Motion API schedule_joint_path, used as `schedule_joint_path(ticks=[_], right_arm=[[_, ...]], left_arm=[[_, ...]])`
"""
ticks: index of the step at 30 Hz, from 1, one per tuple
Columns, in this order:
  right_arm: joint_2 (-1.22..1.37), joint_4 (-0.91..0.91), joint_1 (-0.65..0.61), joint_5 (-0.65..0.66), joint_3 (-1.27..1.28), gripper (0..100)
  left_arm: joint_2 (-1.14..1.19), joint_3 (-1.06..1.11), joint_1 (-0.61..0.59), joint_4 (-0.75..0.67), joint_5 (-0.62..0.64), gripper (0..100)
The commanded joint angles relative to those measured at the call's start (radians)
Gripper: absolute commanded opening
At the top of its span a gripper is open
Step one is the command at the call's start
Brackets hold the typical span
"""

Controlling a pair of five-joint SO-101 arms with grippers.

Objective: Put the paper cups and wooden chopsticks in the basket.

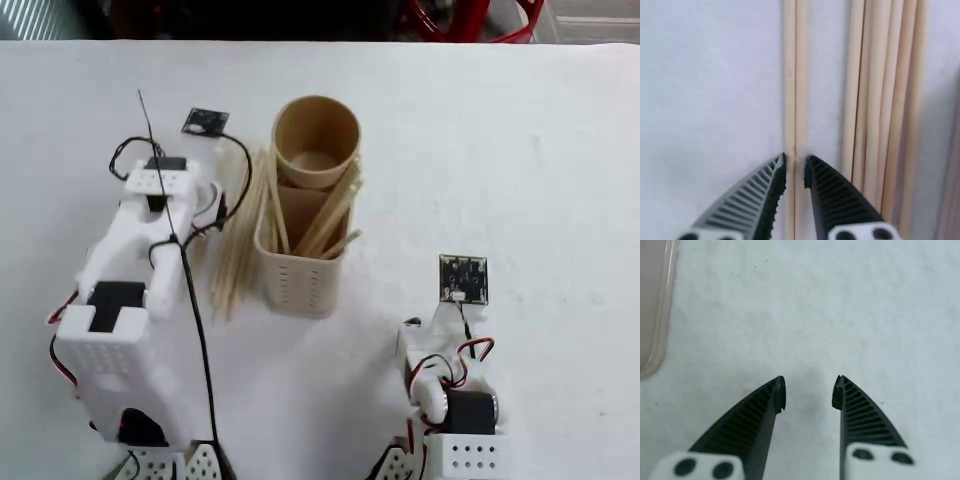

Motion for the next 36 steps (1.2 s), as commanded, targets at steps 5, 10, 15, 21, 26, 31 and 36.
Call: schedule_joint_path(ticks=[5, 10, 15, 21, 26, 31, 36], right_arm=[[-0.008, 0.007, -0.002, 0.008, 0.009, 15.9], [-0.008, 0.007, -0.002, 0.008, 0.009, 15.9], [-0.008, 0.007, -0.002, 0.008, 0.009, 15.9], [-0.008, 0.007, -0.002, 0.008, 0.009, 15.9], [-0.008, 0.007, -0.002, 0.008, 0.009, 15.9], [-0.008, 0.007, -0.002, 0.008, 0.009, 15.9], [-0.008, 0.007, -0.002, 0.008, 0.009, 15.9]], left_arm=[[-0.002, -0.032, -0.01, 0.008, 0.009, 7], [-0.002, -0.032, -0.01, 0.008, 0.009, 2], [-0.004, -0.032, -0.01, 0.008, 0.008, 2], [-0.004, -0.038, -0.012, 0.008, 0.003, 2], [0.036, -0.089, -0.012, 0.057, 0.002, 10], [0.153, -0.242, -0.015, 0.181, 0.002, 12], [0.246, -0.373, -0.015, 0.273, 0.0, 9]])
